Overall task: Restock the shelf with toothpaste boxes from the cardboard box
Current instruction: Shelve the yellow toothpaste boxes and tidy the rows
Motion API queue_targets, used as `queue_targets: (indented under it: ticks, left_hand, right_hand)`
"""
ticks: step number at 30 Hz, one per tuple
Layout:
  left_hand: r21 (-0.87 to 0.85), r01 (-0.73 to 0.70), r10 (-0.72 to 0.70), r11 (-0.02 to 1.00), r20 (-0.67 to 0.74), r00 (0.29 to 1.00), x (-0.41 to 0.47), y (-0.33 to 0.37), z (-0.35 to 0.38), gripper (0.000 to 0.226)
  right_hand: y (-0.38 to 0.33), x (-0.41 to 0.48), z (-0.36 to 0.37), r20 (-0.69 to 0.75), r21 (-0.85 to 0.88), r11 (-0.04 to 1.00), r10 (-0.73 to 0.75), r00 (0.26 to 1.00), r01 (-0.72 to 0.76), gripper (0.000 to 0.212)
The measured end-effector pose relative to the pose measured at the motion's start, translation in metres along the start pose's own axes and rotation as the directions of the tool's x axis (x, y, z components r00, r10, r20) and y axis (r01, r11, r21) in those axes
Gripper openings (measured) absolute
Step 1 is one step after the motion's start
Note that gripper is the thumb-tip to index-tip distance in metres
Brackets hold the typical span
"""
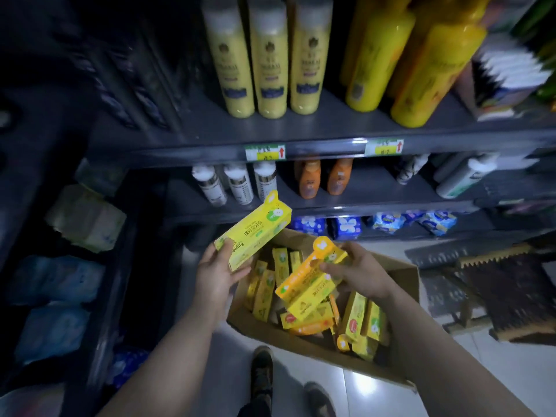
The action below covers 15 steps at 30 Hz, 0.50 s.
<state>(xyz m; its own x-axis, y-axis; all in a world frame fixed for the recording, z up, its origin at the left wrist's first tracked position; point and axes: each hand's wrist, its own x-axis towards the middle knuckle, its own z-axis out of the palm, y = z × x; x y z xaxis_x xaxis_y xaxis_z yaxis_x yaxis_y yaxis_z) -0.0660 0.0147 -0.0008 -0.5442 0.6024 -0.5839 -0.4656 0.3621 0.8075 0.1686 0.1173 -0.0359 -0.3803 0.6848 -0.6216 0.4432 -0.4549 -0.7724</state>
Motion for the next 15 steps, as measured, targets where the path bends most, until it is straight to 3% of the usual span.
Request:
queue_targets:
  ticks: [3,10,15]
  left_hand:
    - [-0.067,-0.052,0.051,0.996,-0.026,0.998,-0.031,0.019,-0.014,0.03]
    - [-0.256,-0.236,0.169,0.937,-0.257,0.951,-0.125,0.043,-0.055,0.019]
    - [-0.431,-0.347,0.149,0.833,-0.428,0.891,-0.201,0.047,-0.099,0.016]
  right_hand:
    - [-0.031,-0.02,0.001,0.01,-0.031,0.997,-0.075,0.997,0.075,0.059]
    - [-0.096,-0.068,0.019,0.191,0.007,0.954,-0.296,0.936,0.3,0.026]
    - [-0.138,-0.106,0.064,0.348,0.032,0.91,-0.398,0.849,0.413,0.025]
